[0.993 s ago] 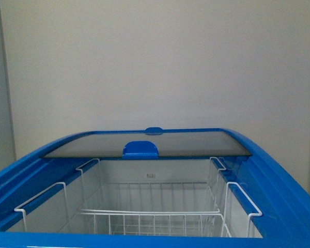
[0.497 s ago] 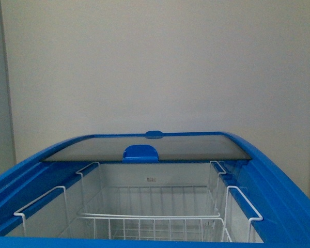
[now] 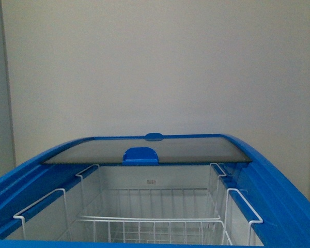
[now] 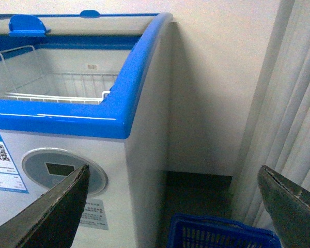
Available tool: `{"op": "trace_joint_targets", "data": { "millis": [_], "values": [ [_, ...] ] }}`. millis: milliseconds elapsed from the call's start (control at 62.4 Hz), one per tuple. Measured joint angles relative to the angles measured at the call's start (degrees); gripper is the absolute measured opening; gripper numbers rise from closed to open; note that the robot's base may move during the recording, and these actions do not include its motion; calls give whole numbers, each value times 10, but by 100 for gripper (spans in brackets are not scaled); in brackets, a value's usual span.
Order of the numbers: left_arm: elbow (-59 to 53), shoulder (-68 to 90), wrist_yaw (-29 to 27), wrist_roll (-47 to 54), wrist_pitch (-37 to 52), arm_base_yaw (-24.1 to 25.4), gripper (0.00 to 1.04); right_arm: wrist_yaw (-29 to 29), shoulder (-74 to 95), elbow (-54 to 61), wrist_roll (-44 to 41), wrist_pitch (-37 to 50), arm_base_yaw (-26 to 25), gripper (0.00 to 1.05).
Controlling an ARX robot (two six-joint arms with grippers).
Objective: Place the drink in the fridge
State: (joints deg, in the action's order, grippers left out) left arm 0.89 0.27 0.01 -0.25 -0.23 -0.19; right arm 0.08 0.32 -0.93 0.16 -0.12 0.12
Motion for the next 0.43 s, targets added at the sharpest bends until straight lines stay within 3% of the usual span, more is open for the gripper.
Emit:
{"op": "trace_joint_targets", "data": {
  "millis": [433],
  "values": [
    [0, 0, 0, 0, 0, 0, 97, 0, 0, 0, 0, 0, 0, 97]
  ]
}}
